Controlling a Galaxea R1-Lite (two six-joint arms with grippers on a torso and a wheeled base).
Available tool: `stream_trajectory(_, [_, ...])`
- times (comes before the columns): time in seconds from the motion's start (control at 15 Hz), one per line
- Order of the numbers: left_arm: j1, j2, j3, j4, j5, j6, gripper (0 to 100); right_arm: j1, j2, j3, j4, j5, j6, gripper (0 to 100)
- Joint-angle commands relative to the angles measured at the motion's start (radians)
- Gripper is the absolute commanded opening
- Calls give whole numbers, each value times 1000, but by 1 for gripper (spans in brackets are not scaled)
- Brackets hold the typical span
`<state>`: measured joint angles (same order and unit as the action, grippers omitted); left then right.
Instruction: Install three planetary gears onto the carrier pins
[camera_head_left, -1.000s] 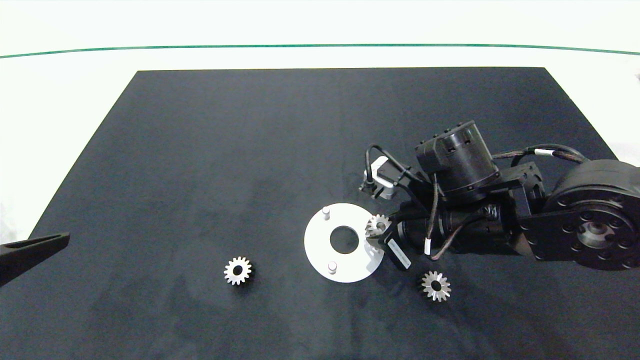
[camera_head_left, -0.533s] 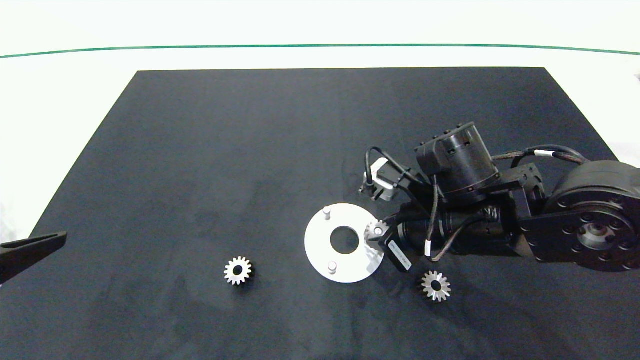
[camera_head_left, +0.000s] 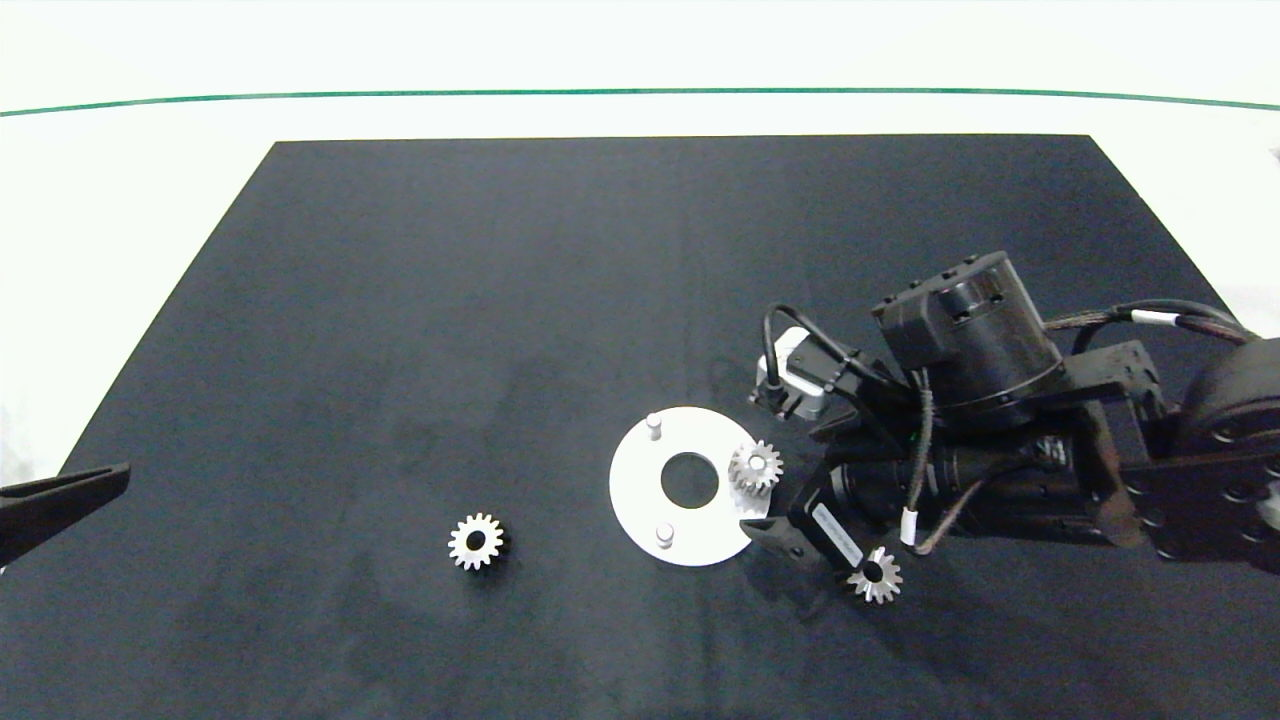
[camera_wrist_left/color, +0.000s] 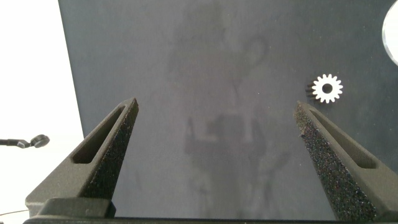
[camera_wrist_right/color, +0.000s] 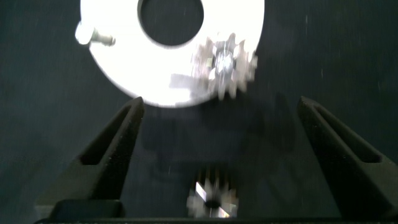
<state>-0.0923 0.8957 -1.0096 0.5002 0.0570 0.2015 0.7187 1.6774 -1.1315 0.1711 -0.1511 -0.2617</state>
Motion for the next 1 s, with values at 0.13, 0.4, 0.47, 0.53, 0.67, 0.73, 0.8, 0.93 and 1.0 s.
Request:
stream_trajectory(0.13, [0, 3, 2, 3, 0, 1, 100, 13, -174, 168, 1, -8, -1, 100])
stream_trajectory(0.4, [0, 2, 0, 3, 1, 1, 100, 19, -262, 312, -102, -1, 7, 100])
stream_trajectory(0.47, [2, 2, 0, 3, 1, 1, 100, 19, -269, 357, -173, -2, 9, 100])
stream_trajectory(0.53, [2, 2, 2, 3, 1, 1, 100, 16, -269, 397, -239, -8, 9, 100])
stream_trajectory(0.67, [-1, 2, 2, 3, 1, 1, 100, 15, -266, 458, -323, -24, 12, 100])
stream_trajectory(0.73, [-1, 2, 2, 3, 1, 1, 100, 15, -269, 464, -324, -25, 24, 100])
stream_trajectory(0.8, [-1, 2, 2, 3, 1, 1, 100, 15, -269, 467, -323, -25, 39, 100])
stream_trajectory(0.93, [0, 2, 2, 3, 1, 1, 100, 11, -265, 470, -324, -27, 56, 100])
stream_trajectory(1.0, [2, 2, 2, 3, 1, 1, 100, 8, -260, 470, -324, -27, 56, 100])
